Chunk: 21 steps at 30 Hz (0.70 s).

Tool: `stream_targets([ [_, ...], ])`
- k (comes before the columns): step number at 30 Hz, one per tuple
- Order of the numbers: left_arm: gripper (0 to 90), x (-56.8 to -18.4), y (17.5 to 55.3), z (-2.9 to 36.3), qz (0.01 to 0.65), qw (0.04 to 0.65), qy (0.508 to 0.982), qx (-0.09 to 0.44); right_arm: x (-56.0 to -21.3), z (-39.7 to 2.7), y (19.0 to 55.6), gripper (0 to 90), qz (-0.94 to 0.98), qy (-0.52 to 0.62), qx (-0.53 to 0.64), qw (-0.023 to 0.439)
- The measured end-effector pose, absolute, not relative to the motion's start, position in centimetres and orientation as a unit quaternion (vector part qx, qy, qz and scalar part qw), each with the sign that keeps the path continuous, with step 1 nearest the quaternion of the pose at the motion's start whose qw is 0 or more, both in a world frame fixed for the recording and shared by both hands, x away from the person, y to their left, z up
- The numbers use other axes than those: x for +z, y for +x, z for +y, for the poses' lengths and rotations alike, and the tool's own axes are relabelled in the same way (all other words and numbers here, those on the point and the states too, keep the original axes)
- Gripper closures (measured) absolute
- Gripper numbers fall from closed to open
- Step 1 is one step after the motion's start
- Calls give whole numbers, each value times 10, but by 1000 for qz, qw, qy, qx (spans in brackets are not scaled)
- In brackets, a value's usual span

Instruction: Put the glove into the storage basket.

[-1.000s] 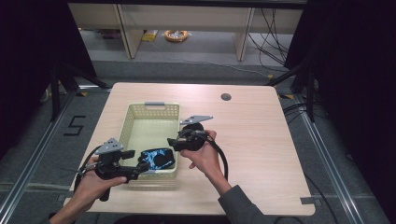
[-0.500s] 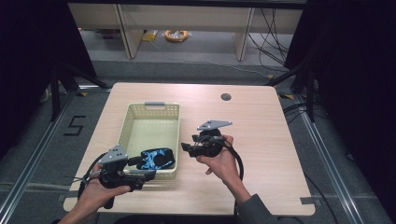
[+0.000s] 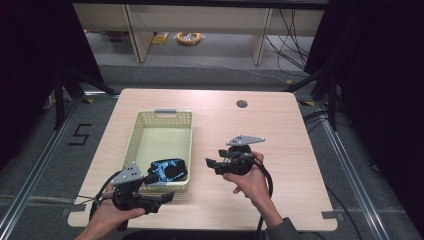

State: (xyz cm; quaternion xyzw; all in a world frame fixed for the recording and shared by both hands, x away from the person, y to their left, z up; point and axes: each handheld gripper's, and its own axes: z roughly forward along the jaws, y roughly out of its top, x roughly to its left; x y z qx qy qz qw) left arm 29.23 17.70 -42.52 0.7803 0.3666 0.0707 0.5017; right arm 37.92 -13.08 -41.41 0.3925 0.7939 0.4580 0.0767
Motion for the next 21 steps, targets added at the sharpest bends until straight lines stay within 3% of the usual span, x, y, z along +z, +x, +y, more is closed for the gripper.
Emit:
stream_targets([
  [9,178,-430,288,170,359,501,784,66,-417,-139,369,368,786,401,465,72],
  [11,178,-431,288,169,359,501,784,64,-418,-142,369,365,793,389,459,93],
  [21,180,-435,287,165,350,504,787,65,-422,-146,358,346,786,394,470,76],
])
